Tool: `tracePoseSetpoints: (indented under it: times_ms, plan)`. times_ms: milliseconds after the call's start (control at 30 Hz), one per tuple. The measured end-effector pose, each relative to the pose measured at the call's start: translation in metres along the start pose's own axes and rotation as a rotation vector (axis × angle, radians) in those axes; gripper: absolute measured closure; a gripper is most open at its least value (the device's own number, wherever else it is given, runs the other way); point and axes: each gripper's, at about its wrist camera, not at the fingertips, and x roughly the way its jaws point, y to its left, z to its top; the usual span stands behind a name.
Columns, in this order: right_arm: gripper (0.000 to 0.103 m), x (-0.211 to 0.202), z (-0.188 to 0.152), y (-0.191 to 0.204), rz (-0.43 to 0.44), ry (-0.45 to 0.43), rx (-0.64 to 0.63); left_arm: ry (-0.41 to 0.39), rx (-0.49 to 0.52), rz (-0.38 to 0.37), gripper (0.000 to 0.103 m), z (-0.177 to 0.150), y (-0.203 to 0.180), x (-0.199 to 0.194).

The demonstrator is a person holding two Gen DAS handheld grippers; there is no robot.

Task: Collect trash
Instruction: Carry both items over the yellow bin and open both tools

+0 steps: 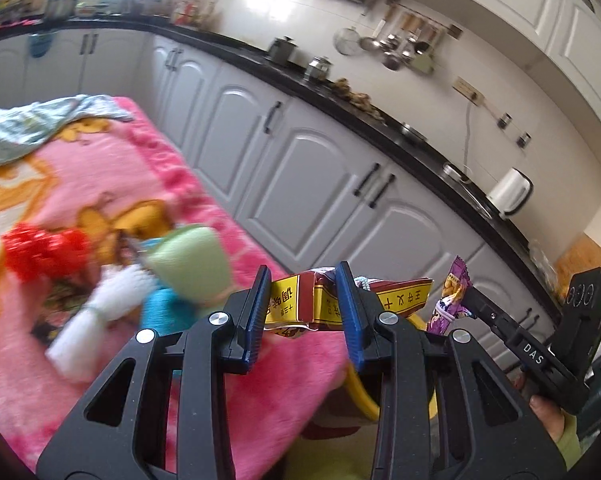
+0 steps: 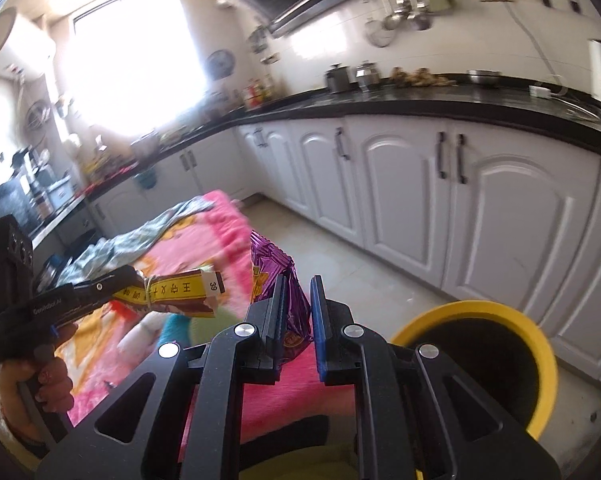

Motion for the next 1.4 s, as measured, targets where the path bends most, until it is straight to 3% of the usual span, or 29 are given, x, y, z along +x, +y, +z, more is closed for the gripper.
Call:
tracePoseSetpoints:
  times_ms: [567,933,967,1000,1067,1200,1400]
  plan:
    - [0.091,-0.041,-0.013,-0.109,-0.237,-0.053,0.132,0.093,0.166,-0.073,0.077,-0.024,-0.109,0.086]
    - [0.090,-0.023,-0.039,-0.148,-0.295,0.020,0.214,0.169,0.214,-0.060,0.076,-0.055,-0.130,0.130]
    - [0.089,-0.021,-0.042,-0.151,-0.301,0.027,0.223,0.180,0.213,-0.057,0.076,-0.058,-0.129,0.134]
    - [0.080,-0.020,-0.043,-0.154,-0.304,0.032,0.229,0.189,0.210,-0.055,0.076,-0.059,-0.127,0.136]
    - [0.062,-0.017,-0.047,-0.160,-0.333,0.043,0.246,0.196,0.197,-0.043,0.066,-0.062,-0.122,0.139]
    - [0.061,-0.016,-0.050,-0.162,-0.345,0.042,0.250,0.193,0.174,-0.024,0.051,-0.064,-0.109,0.136]
    - [0.049,-0.019,-0.045,-0.143,-0.331,0.016,0.207,0.145,0.148,0.009,0.025,-0.057,-0.093,0.116]
